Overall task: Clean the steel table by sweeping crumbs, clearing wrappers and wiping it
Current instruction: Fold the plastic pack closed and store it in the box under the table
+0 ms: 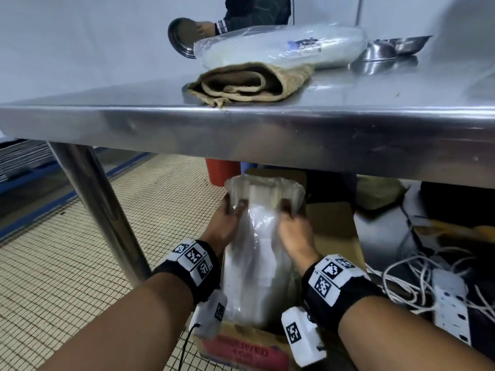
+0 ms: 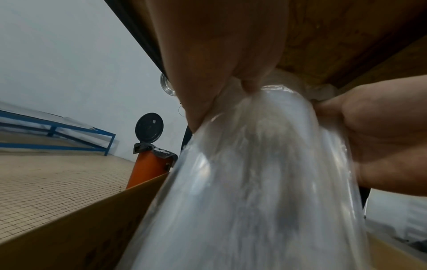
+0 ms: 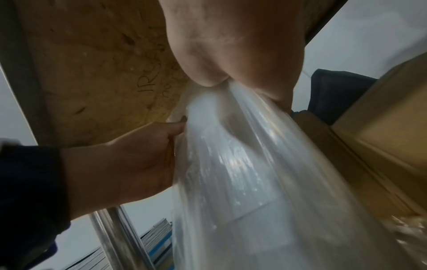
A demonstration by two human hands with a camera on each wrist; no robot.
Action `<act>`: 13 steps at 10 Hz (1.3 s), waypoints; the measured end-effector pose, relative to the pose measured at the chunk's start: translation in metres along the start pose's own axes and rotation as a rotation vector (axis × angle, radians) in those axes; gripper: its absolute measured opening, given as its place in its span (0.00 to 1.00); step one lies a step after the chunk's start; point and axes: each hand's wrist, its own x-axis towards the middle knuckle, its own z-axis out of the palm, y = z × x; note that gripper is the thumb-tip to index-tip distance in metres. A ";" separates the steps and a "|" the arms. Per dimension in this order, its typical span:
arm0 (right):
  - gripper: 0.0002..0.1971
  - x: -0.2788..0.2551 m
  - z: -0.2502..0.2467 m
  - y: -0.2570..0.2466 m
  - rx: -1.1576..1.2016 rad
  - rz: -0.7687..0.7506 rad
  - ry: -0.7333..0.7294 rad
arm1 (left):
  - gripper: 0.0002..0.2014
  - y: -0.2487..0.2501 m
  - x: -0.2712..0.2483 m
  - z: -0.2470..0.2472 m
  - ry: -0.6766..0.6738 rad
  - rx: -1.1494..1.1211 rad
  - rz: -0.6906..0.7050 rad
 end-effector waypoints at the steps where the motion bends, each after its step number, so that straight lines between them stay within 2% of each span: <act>1: 0.31 0.001 0.009 0.017 -0.017 -0.050 0.012 | 0.40 -0.044 0.009 0.001 0.032 0.101 -0.018; 2: 0.29 0.002 0.013 0.027 -0.054 -0.044 0.007 | 0.41 -0.065 0.011 0.002 0.016 0.260 -0.019; 3: 0.28 0.000 0.013 0.041 -0.158 0.023 -0.090 | 0.26 -0.064 -0.006 0.007 -0.070 0.390 -0.035; 4: 0.28 -0.001 0.009 0.045 -0.205 0.046 -0.121 | 0.21 -0.068 -0.011 0.010 -0.094 0.404 -0.098; 5: 0.26 0.010 0.009 0.045 -0.288 0.072 -0.166 | 0.21 -0.072 -0.008 0.015 -0.072 0.476 -0.168; 7: 0.27 0.018 0.017 0.032 -0.465 0.013 -0.312 | 0.21 -0.064 -0.006 0.017 -0.085 0.538 -0.255; 8: 0.23 0.012 0.020 0.023 -0.484 -0.006 -0.397 | 0.16 -0.057 -0.014 0.012 -0.089 0.434 -0.316; 9: 0.22 -0.012 0.014 -0.002 -0.509 0.028 -0.551 | 0.12 -0.044 -0.022 0.000 -0.080 0.392 -0.408; 10: 0.23 -0.031 0.001 -0.021 -0.487 0.099 -0.650 | 0.11 -0.012 -0.047 -0.013 -0.156 0.473 -0.415; 11: 0.23 -0.053 -0.021 -0.041 -0.399 0.211 -0.712 | 0.13 0.013 -0.059 -0.032 -0.150 0.538 -0.488; 12: 0.24 -0.072 -0.039 -0.062 -0.422 0.271 -0.739 | 0.16 0.036 -0.075 -0.048 -0.103 0.490 -0.537; 13: 0.22 -0.102 -0.066 -0.098 -0.499 0.324 -0.700 | 0.17 0.091 -0.099 -0.071 -0.153 0.523 -0.597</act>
